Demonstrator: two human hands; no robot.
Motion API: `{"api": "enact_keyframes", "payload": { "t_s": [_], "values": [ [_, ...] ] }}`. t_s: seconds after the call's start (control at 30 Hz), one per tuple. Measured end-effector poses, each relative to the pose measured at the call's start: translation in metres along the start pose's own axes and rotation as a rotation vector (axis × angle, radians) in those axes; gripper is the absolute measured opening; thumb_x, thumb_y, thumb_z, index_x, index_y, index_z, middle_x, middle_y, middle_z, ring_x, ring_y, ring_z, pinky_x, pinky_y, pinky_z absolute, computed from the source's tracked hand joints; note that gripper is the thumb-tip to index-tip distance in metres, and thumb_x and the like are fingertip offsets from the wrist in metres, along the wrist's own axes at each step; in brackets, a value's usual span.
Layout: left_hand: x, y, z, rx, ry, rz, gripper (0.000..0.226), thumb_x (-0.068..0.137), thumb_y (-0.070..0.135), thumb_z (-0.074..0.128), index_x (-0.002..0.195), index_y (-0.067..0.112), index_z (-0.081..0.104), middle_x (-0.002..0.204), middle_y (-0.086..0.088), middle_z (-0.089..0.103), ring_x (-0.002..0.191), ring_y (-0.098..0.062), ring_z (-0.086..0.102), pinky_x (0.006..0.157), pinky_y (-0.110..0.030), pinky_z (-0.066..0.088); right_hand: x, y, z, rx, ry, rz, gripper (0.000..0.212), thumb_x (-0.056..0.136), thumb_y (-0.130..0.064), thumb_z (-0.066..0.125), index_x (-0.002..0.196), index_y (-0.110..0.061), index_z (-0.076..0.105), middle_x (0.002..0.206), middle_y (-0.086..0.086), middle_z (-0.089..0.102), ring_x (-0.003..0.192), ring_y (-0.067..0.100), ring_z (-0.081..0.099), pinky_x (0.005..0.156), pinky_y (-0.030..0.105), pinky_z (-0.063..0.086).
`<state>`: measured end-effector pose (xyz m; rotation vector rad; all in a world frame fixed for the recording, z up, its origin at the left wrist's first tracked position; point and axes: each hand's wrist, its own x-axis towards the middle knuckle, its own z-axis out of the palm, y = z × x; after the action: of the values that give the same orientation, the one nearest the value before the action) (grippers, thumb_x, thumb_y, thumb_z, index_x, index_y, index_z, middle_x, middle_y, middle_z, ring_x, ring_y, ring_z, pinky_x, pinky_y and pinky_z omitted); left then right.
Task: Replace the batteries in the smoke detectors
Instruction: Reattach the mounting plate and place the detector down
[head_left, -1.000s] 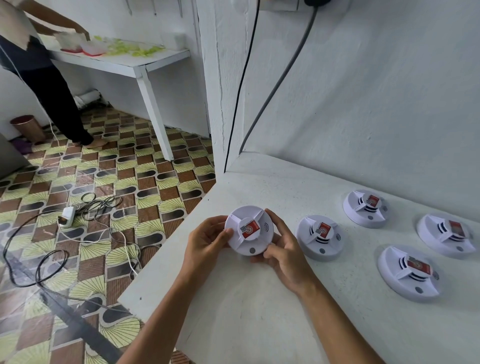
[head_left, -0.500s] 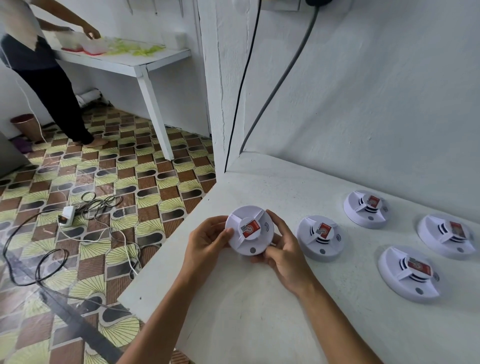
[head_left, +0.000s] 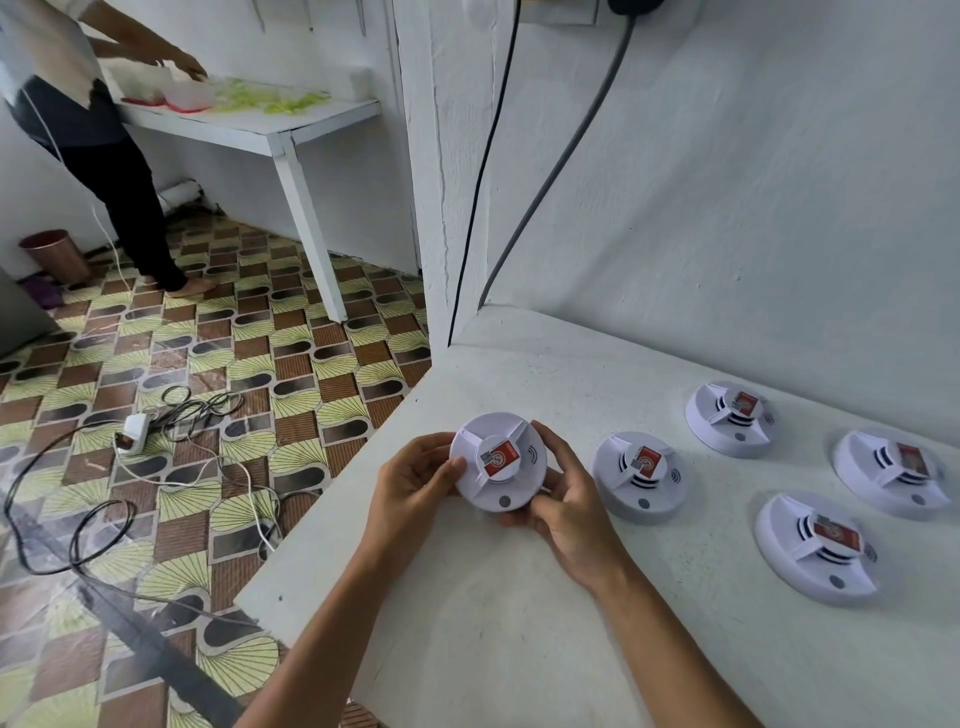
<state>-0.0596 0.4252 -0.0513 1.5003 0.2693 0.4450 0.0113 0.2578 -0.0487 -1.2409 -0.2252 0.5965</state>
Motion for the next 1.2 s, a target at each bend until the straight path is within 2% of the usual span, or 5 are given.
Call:
{"api": "enact_keyframes", "payload": {
  "t_s": [0.37,0.67,0.8,0.93,1.2],
  "values": [
    [-0.0002,0.0007,0.0006,0.004,-0.001,0.003,0.021,0.09,0.009,0.062,0.11,0.006,0.067,0.103,-0.011,0.074,0.097,-0.026,0.07,0.077,-0.03,0.057,-0.0008,-0.0007,0.0005,-0.001,-0.014,-0.011,0.073,0.08,0.025,0.05,0.131,-0.029,0.051,0.124,0.008,0.063,0.108,0.027,0.065,0.071,0.04,0.058],
    [0.0,0.0015,0.0009,-0.009,-0.002,0.005,0.024,0.088,0.015,0.063,0.11,0.007,0.067,0.103,-0.01,0.074,0.096,-0.026,0.07,0.075,-0.027,0.056,0.0004,0.0004,-0.0003,-0.001,-0.014,-0.018,0.074,0.079,0.024,0.052,0.133,-0.027,0.051,0.125,0.008,0.062,0.109,0.027,0.064,0.073,0.042,0.058],
    [0.0004,0.0005,0.0008,-0.008,-0.008,0.004,0.022,0.089,0.014,0.063,0.11,0.008,0.067,0.104,-0.011,0.074,0.097,-0.026,0.07,0.077,-0.028,0.056,0.0002,0.0004,0.0009,0.006,-0.013,-0.02,0.075,0.07,0.014,0.06,0.132,-0.028,0.052,0.122,0.007,0.064,0.107,0.027,0.065,0.071,0.041,0.058],
    [0.0003,-0.0003,-0.0003,0.002,-0.01,0.004,0.021,0.09,0.014,0.064,0.111,0.009,0.067,0.104,-0.01,0.074,0.097,-0.026,0.07,0.078,-0.03,0.057,0.0003,0.0004,-0.0003,-0.001,-0.012,-0.016,0.074,0.079,0.024,0.051,0.133,-0.026,0.05,0.124,0.007,0.063,0.108,0.027,0.065,0.072,0.041,0.058],
    [-0.0001,0.0012,0.0006,-0.015,-0.007,-0.004,0.024,0.088,0.015,0.065,0.111,0.007,0.067,0.104,-0.011,0.074,0.098,-0.028,0.07,0.078,-0.032,0.058,0.0016,0.002,-0.0007,-0.004,-0.002,-0.012,0.075,0.079,0.025,0.05,0.132,-0.028,0.052,0.124,0.006,0.063,0.108,0.027,0.064,0.072,0.042,0.058]
  ]
}}
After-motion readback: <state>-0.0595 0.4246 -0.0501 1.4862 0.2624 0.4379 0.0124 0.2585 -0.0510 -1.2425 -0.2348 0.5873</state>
